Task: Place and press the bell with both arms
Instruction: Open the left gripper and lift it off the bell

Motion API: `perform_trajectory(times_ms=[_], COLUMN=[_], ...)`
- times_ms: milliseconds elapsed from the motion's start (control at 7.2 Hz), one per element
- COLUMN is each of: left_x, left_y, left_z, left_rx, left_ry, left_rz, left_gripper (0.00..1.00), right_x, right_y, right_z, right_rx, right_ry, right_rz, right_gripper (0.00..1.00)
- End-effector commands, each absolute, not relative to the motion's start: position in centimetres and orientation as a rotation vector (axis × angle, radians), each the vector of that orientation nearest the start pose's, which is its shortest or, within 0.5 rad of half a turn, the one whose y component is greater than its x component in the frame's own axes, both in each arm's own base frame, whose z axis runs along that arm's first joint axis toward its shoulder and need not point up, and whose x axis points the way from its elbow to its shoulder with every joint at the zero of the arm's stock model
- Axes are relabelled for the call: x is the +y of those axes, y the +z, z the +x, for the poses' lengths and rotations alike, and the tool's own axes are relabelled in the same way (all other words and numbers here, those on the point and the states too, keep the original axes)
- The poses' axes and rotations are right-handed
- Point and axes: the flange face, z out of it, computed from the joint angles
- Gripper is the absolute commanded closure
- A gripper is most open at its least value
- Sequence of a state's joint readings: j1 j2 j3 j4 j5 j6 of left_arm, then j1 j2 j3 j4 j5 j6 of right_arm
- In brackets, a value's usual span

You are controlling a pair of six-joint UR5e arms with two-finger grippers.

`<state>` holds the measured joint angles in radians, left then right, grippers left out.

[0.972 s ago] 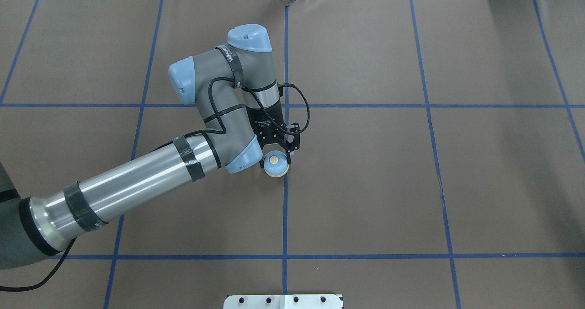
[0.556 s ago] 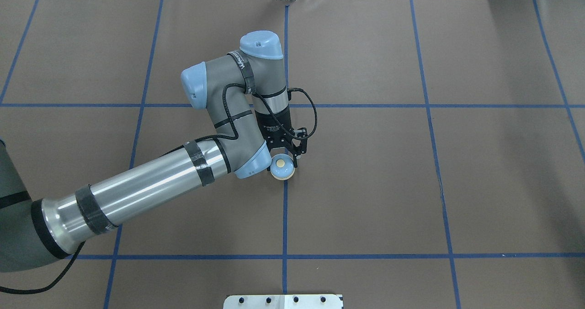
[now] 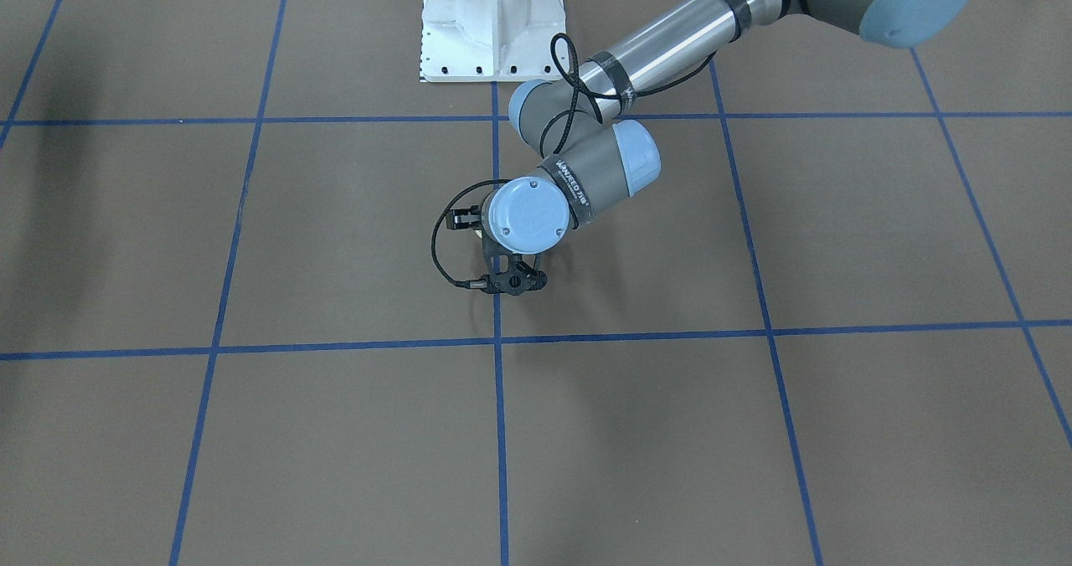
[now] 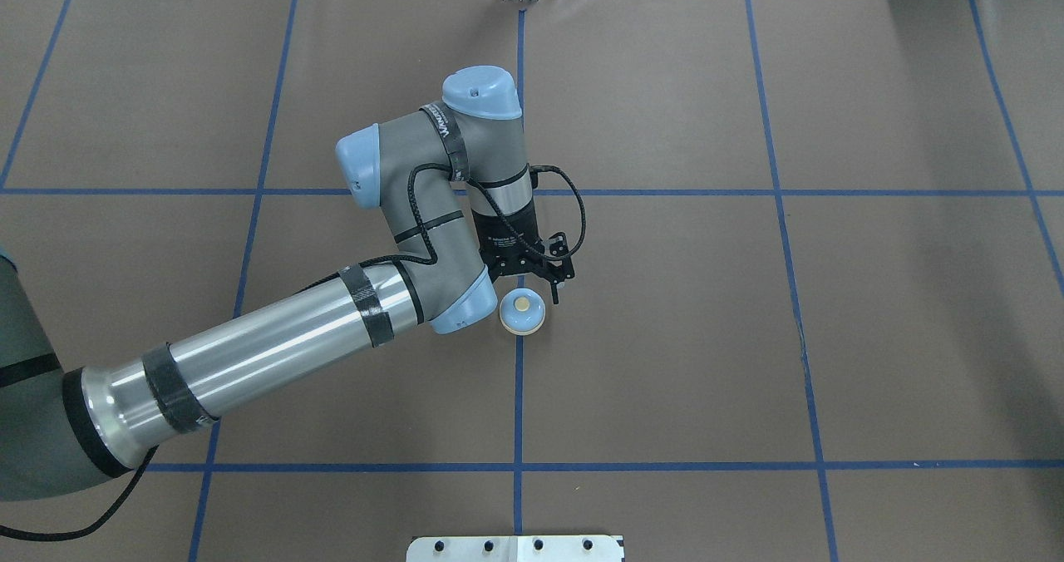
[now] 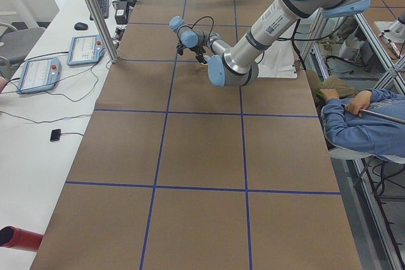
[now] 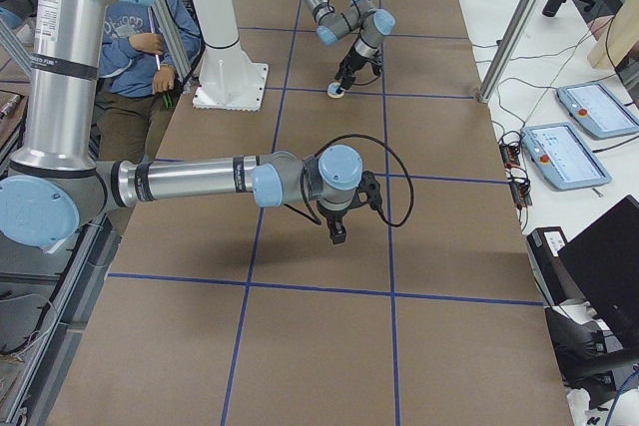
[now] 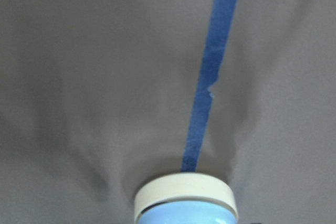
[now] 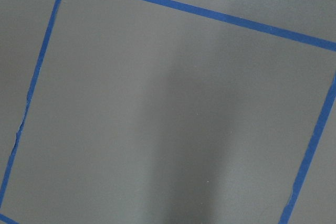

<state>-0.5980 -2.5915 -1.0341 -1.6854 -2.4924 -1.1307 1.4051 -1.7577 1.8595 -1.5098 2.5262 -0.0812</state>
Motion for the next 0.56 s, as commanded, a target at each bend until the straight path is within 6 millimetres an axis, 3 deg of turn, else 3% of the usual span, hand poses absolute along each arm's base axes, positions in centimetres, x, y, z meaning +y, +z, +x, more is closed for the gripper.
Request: perform_trajectory(times_ms=[0, 139, 417], left_x=[-52.7, -53.3, -52.1], left_y=[18.0, 16.8, 21.6], left_z=[62.9, 59.6, 50.2], left_rx=[0.970, 1.015, 1.068], left_ry=[0.103, 0.101, 0.068], left_rz=[-0.456, -0.422, -0.353], left_gripper=[0.00, 0.00, 0.00], right_x=[-42.7, -44.3, -47.9], right_y=[57.6, 55.7, 50.6], right_z=[-1.8, -2.6, -7.2], right_rx=[-0.960, -0.966, -0.971], right_ry=[-0.304, -0.252, -0.139], right_rz=[0.118, 0.112, 0.054], right_gripper=[0.00, 0.00, 0.00])
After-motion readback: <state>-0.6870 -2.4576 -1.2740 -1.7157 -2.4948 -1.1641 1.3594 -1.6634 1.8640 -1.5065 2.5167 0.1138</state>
